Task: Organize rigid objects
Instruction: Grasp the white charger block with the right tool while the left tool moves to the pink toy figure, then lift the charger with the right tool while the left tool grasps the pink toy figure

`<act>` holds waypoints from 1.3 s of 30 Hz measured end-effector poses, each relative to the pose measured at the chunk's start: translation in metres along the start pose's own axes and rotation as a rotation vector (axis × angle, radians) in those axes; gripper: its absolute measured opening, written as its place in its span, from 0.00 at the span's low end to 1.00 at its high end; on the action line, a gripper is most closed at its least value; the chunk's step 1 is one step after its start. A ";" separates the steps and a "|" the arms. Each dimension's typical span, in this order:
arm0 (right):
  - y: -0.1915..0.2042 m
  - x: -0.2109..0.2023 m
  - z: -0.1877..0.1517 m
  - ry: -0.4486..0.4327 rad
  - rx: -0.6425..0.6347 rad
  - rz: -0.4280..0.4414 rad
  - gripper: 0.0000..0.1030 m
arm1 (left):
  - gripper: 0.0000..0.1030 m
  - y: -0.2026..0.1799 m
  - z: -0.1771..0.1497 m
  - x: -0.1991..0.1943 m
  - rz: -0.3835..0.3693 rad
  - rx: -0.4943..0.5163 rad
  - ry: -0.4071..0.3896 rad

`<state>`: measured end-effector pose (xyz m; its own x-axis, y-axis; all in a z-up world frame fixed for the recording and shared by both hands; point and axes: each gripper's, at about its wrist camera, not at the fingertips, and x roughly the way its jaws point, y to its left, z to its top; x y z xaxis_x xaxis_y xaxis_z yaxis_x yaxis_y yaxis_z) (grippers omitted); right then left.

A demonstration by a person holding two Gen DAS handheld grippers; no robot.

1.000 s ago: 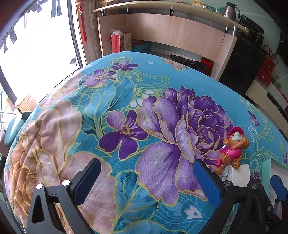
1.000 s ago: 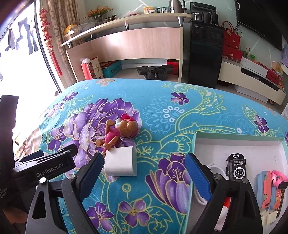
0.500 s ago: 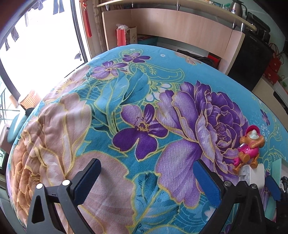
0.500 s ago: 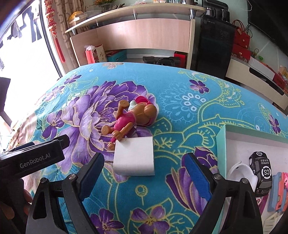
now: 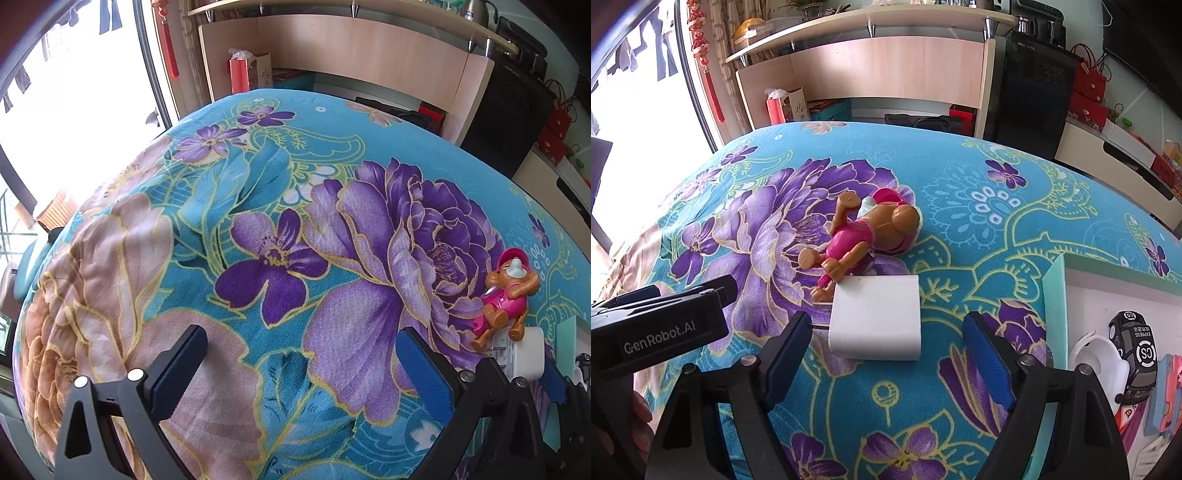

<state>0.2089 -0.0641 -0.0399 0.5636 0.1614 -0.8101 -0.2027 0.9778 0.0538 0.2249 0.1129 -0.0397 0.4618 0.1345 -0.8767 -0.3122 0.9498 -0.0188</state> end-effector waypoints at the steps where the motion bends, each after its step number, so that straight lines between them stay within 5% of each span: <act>1: 0.000 -0.001 0.000 -0.002 0.001 0.001 0.66 | 1.00 -0.001 0.000 0.000 -0.003 0.003 0.000; 6: -0.004 -0.003 0.000 -0.005 0.009 0.008 0.58 | 1.00 -0.007 0.001 -0.003 -0.026 0.016 -0.010; 32: -0.046 -0.049 0.012 -0.085 0.083 -0.054 0.58 | 1.00 -0.040 0.006 -0.018 -0.119 0.087 -0.104; 39: -0.067 -0.062 0.013 -0.108 0.114 -0.098 0.58 | 1.00 -0.060 0.008 -0.027 -0.203 0.126 -0.156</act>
<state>0.1984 -0.1380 0.0144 0.6602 0.0717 -0.7476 -0.0540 0.9974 0.0480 0.2381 0.0545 -0.0107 0.6297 -0.0299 -0.7763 -0.0987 0.9881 -0.1181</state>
